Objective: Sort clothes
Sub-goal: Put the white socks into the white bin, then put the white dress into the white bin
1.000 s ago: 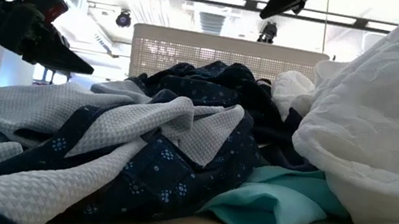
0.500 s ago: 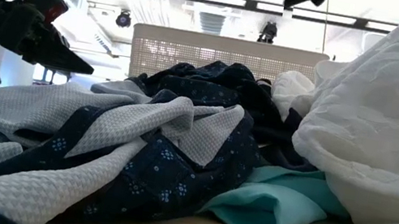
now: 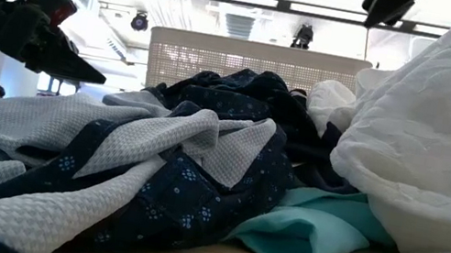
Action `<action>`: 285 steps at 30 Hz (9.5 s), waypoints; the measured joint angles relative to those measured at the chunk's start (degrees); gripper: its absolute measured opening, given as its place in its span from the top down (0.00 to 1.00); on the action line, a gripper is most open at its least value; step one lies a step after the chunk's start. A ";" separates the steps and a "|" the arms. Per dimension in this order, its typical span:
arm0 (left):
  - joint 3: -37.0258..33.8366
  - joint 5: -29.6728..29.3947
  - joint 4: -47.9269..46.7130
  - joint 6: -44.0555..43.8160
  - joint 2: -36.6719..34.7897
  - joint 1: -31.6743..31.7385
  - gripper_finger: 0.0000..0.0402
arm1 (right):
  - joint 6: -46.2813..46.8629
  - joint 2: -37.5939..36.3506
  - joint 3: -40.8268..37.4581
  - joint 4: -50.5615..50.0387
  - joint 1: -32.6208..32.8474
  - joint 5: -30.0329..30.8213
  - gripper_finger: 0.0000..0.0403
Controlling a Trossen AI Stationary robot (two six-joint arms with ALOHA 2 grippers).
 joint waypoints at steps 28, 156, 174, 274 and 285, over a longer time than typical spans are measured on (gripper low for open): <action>0.00 0.00 0.00 0.00 0.00 0.01 0.95 | 9.04 2.27 -3.50 1.64 11.80 -6.15 0.82; 0.00 0.00 0.00 0.01 0.00 0.00 0.95 | -1.08 13.38 21.59 -7.68 18.75 30.40 1.00; 0.00 0.00 0.00 0.02 0.00 -0.01 0.95 | -14.58 11.12 22.76 11.07 4.46 35.74 1.00; 0.00 0.00 0.00 0.00 0.00 0.01 0.95 | -7.85 3.61 5.59 13.84 -3.22 -0.57 1.00; 0.00 0.00 0.10 0.00 0.00 0.01 0.95 | 1.94 0.63 -2.87 16.22 12.17 11.16 1.00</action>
